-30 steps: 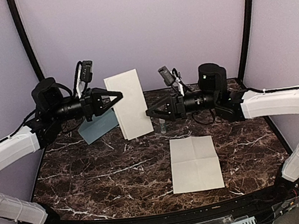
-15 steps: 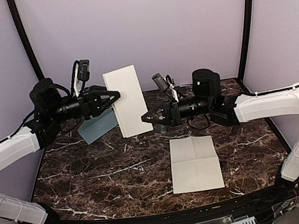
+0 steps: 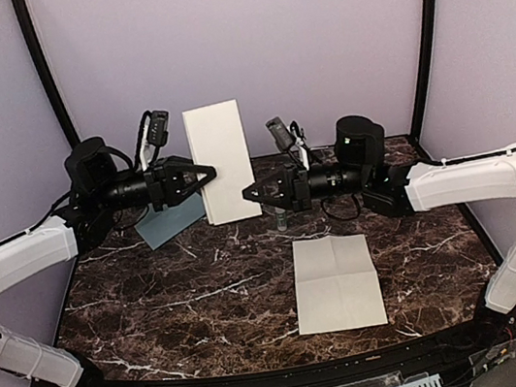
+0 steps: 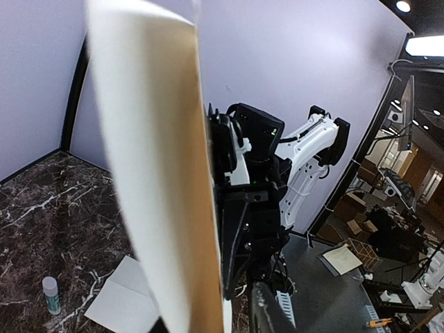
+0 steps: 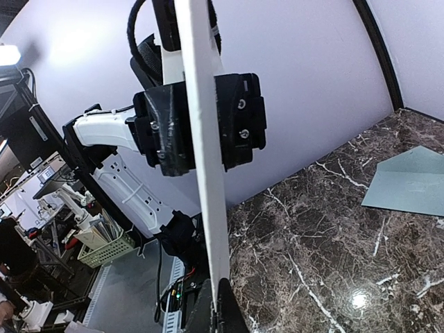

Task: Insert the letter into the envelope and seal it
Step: Fold the letter, then place the letter in the envelope.

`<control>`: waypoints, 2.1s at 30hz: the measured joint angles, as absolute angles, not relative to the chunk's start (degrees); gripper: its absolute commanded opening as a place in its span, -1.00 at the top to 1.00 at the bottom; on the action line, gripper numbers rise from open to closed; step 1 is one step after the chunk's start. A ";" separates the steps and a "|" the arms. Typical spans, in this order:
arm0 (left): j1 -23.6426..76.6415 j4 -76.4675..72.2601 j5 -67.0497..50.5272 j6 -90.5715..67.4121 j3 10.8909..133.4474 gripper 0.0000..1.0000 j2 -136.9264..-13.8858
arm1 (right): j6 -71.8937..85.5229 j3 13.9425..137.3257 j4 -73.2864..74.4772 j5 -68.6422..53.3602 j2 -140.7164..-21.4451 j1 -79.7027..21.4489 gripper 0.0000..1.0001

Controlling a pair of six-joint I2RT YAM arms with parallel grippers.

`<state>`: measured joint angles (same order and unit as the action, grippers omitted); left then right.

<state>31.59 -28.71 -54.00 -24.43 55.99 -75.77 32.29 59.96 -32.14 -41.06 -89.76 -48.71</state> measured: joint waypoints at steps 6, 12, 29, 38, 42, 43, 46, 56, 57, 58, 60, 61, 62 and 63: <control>31.59 -28.99 -55.09 -24.80 55.99 1.00 -76.18 | 32.56 59.99 -32.27 -40.38 -89.78 -48.71 0.36; 31.59 -29.08 -56.12 -24.71 55.99 1.00 -76.84 | 32.97 60.29 -33.39 -40.03 -89.78 -48.36 0.18; 33.04 -23.14 -56.77 -20.43 58.39 0.34 -78.59 | 32.05 65.78 -34.20 -40.25 -90.21 -47.03 1.00; 32.53 -15.40 -51.96 -14.81 60.62 -0.66 -79.66 | 32.03 64.58 -34.33 -38.72 -89.76 -43.64 1.00; 29.67 -10.72 -47.83 -11.29 62.96 -0.76 -80.47 | 31.86 59.51 -33.65 -37.21 -85.36 -40.32 1.00; 28.80 -10.07 -46.96 -10.61 63.11 -0.77 -80.49 | 31.62 58.37 -33.06 -36.71 -83.88 -39.75 1.00; 24.97 -7.99 -43.94 -9.10 63.90 -0.77 -81.17 | 30.15 55.02 -31.29 -34.41 -78.15 -37.80 1.00; 11.90 -1.93 -31.68 -10.63 75.90 -0.76 -99.26 | 26.89 48.36 -27.22 -30.74 -65.95 -34.35 1.00; 10.68 -1.37 -30.70 -10.96 77.03 -0.76 -101.67 | 26.81 47.83 -27.00 -30.65 -65.80 -34.28 1.00; 9.76 -0.82 -29.98 -11.14 77.97 -0.76 -103.50 | 26.81 47.42 -26.87 -30.63 -65.73 -34.22 1.00; 7.86 0.23 -28.32 -11.42 79.92 -0.76 -107.66 | 26.81 46.39 -26.50 -30.61 -65.65 -34.15 1.00; 7.01 0.60 -27.53 -11.55 80.82 -0.75 -109.58 | 26.81 46.00 -26.39 -30.61 -65.65 -34.13 1.00; 6.17 1.13 -26.85 -11.64 81.78 -0.76 -111.33 | 26.83 45.69 -26.13 -30.65 -65.65 -34.11 1.00; 5.43 1.69 -26.17 -11.66 82.91 -0.75 -113.03 | 26.83 45.60 -26.04 -30.65 -65.65 -34.11 1.00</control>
